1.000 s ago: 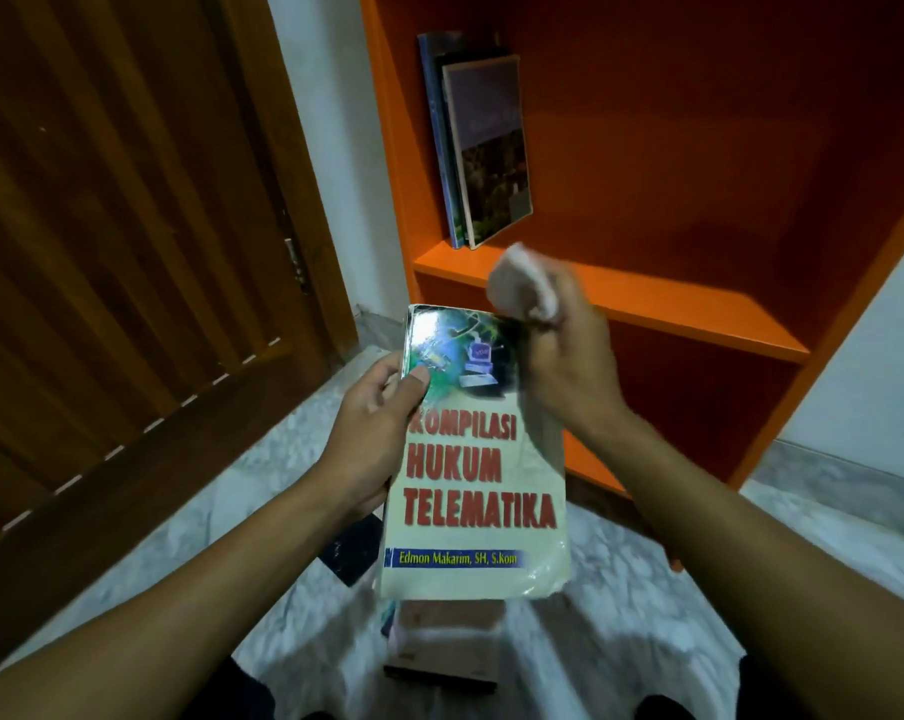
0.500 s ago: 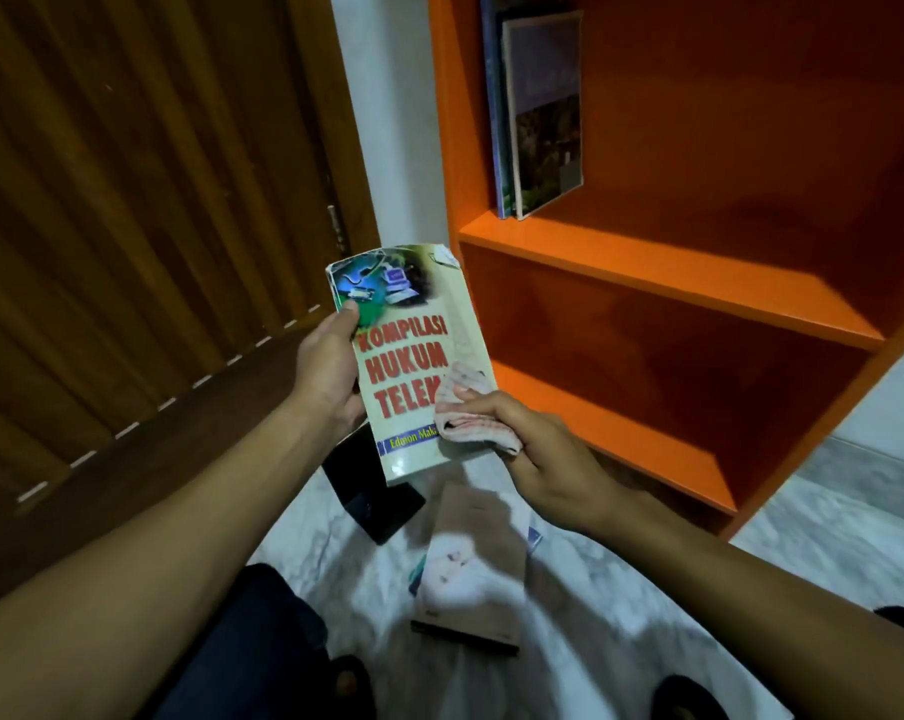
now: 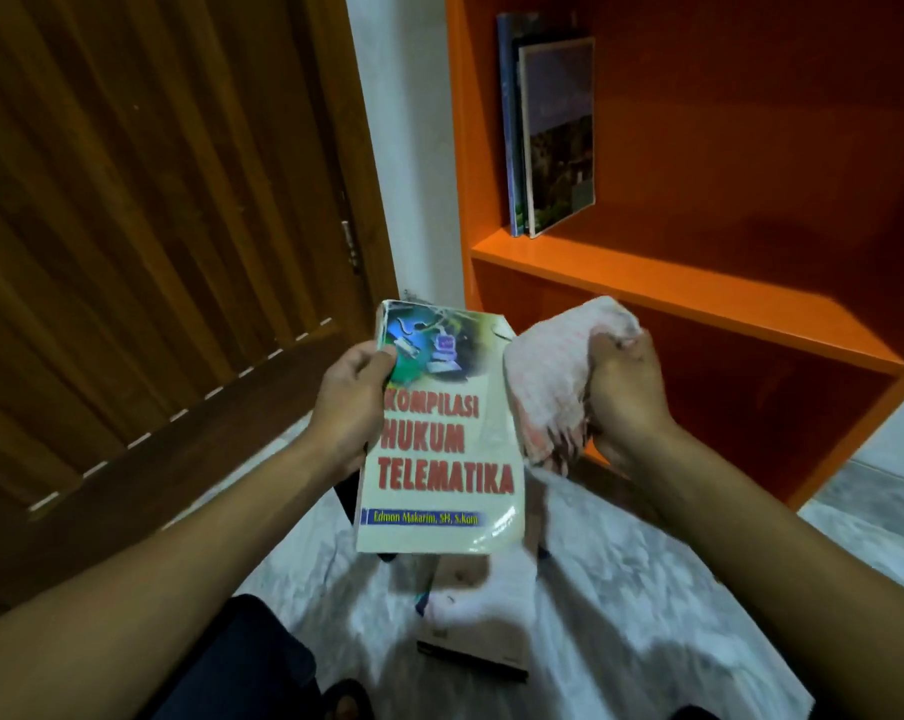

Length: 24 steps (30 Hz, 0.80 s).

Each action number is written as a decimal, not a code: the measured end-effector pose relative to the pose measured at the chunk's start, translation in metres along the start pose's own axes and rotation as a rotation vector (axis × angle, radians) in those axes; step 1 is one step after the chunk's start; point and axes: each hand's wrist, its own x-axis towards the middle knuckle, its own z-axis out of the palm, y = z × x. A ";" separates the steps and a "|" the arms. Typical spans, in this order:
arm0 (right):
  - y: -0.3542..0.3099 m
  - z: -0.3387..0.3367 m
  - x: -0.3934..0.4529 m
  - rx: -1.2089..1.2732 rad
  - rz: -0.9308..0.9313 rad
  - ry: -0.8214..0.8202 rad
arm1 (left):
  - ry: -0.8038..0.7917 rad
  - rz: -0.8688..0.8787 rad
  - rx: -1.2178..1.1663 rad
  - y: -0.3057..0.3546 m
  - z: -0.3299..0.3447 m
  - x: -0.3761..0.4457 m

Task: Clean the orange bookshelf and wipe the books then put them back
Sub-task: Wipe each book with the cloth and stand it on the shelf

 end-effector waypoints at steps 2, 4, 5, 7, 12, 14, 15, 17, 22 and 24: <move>-0.009 0.004 0.011 0.111 0.029 0.133 | -0.081 -0.004 0.020 0.000 0.011 -0.010; -0.015 0.011 0.011 0.146 -0.078 0.145 | -0.142 -0.005 0.019 -0.003 0.025 -0.017; -0.017 0.016 0.005 0.071 -0.178 0.122 | -0.164 -0.004 0.014 -0.005 0.034 -0.019; -0.012 0.024 -0.012 -0.143 -0.382 -0.012 | -0.183 -0.001 -0.010 -0.011 0.051 -0.020; 0.021 0.031 -0.041 -0.390 -0.589 -0.320 | -0.126 -0.090 -0.181 -0.021 0.064 -0.003; 0.029 0.026 -0.051 -0.378 -0.541 -0.423 | -0.069 -0.167 -0.287 -0.020 0.059 0.008; 0.031 0.024 -0.056 -0.369 -0.511 -0.471 | -0.035 -0.202 -0.342 -0.019 0.056 0.013; 0.032 0.021 -0.068 -0.351 -0.450 -0.577 | 0.017 -0.233 -0.413 -0.015 0.050 0.018; 0.040 0.024 -0.090 -0.297 -0.310 -0.781 | 0.139 -0.198 -0.391 -0.009 0.020 0.031; 0.044 0.025 -0.096 -0.268 -0.262 -0.829 | 0.165 -0.159 -0.371 -0.007 0.012 0.033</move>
